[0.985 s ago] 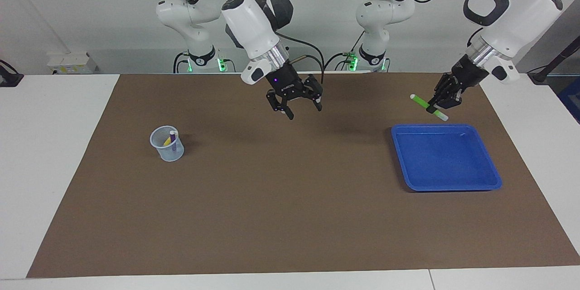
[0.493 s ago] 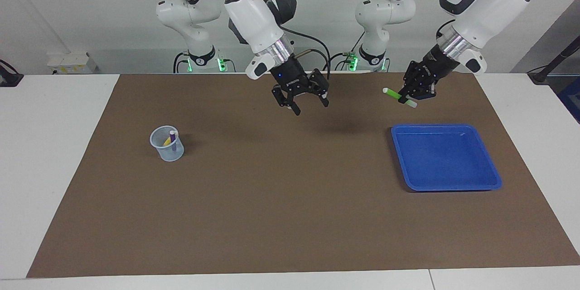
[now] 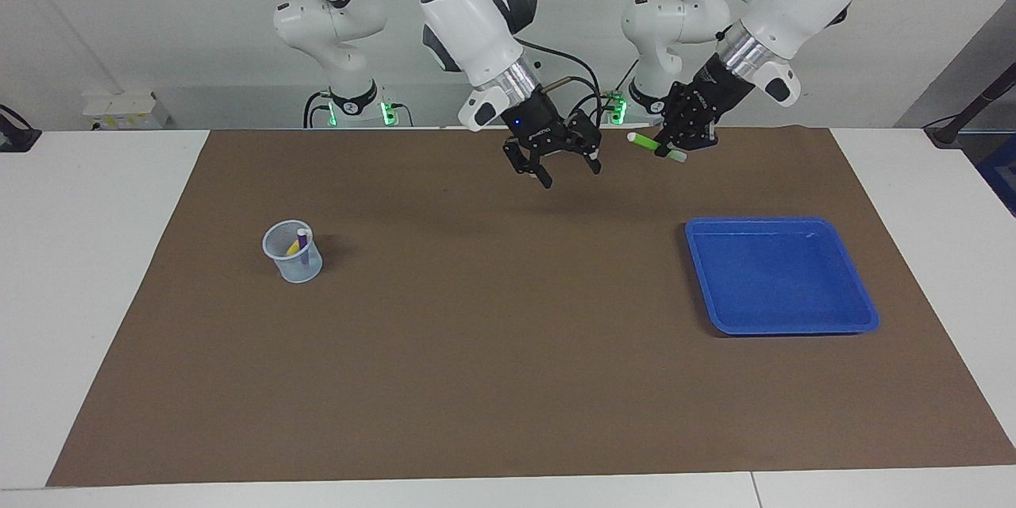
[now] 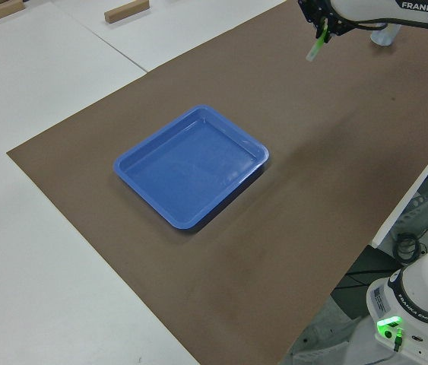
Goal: Transfer and insert pens with both arms
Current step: 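Carry the green pen toward the right gripper while the right gripper approaches, then close the right gripper on the free end of the green pen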
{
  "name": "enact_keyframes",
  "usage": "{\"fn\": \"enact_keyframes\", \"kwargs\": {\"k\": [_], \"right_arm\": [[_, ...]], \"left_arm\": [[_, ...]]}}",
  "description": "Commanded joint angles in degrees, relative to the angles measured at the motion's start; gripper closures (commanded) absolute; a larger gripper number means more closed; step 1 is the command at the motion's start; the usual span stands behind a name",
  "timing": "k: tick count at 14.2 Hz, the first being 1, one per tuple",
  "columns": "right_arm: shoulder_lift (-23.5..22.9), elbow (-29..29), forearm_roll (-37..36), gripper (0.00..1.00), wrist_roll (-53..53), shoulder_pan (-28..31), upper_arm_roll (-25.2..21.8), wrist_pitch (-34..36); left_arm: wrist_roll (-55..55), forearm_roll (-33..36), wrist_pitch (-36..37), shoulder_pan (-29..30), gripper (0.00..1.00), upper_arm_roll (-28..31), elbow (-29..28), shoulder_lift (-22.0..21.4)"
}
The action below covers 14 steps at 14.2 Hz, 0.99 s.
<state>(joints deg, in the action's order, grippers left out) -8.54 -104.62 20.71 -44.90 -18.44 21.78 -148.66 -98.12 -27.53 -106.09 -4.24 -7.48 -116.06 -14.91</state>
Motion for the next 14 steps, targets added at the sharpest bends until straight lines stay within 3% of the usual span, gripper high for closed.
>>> {"fn": "enact_keyframes", "kwargs": {"k": [1,3,14], "right_arm": [[-0.9,2.8,5.6,0.00,-2.5,-1.9,0.2,-2.1],[-1.3,2.8,5.9,0.00,-3.3,-2.8,0.1,-5.1],[-1.5,3.7,5.7,0.00,-8.2,-8.8,0.2,-5.7]], "left_arm": [[-3.1,-0.9,-1.2,-1.3,1.00,0.8,-3.5,-2.7],[-4.4,-0.9,-1.4,-1.3,1.00,0.8,-3.5,-2.8],[-6.2,-0.9,-1.3,-1.2,1.00,0.9,-3.5,-2.9]]}}
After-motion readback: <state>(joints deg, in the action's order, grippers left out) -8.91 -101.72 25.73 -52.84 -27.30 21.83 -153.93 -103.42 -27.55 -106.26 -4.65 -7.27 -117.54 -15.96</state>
